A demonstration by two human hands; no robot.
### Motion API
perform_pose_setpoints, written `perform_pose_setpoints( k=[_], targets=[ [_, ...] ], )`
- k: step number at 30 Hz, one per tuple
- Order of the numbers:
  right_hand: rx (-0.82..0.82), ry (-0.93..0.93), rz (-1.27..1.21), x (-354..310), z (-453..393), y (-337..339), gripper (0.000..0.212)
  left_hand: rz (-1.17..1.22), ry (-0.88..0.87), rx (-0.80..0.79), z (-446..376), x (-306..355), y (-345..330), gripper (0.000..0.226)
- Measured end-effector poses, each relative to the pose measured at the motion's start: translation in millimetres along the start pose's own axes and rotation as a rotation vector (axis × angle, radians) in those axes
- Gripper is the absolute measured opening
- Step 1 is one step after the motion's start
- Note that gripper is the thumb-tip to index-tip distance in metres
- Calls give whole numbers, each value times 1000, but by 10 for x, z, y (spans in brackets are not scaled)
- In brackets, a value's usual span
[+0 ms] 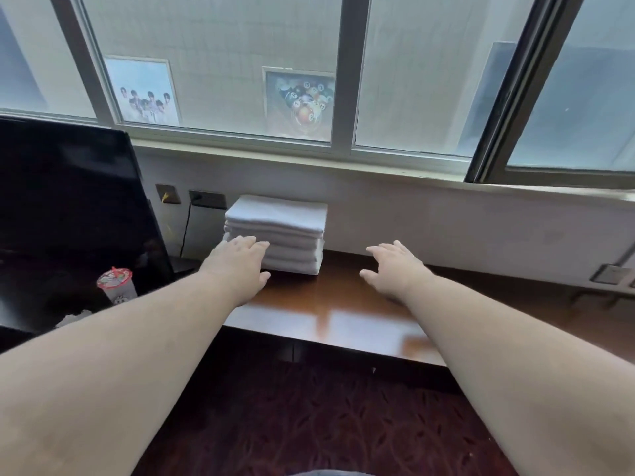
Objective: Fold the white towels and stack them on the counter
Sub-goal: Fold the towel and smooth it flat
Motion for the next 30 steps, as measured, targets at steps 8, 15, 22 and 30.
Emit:
perform_pose_setpoints(
  k=[8,15,22,30],
  targets=[
    [-44,-5,-62,-140,-446,-285,68,-1,52,-76,-212,-337,-412,64],
    [-71,9,-17,-515,-1538,-411,72,64,71,-126,-1265,-935,-760,58],
    [-120,-60,-105,-825,-2823,-541,63,6,31,-170,-2727,-1627,-934,63],
    [-116,-130,42,-993,-3676,-698,78,-281,-172,-239,-3711,-1820,-1228,80]
  ],
)
Point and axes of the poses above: each hand's wrist, its own z-axis away from the middle knuckle, its own y-axis out of the back of the hand, x = y × z, the point moved 6 cm from there along -z, towards the middle knuckle, and after that the axes turned 9 degrees about -x, right-handed, at the moved point
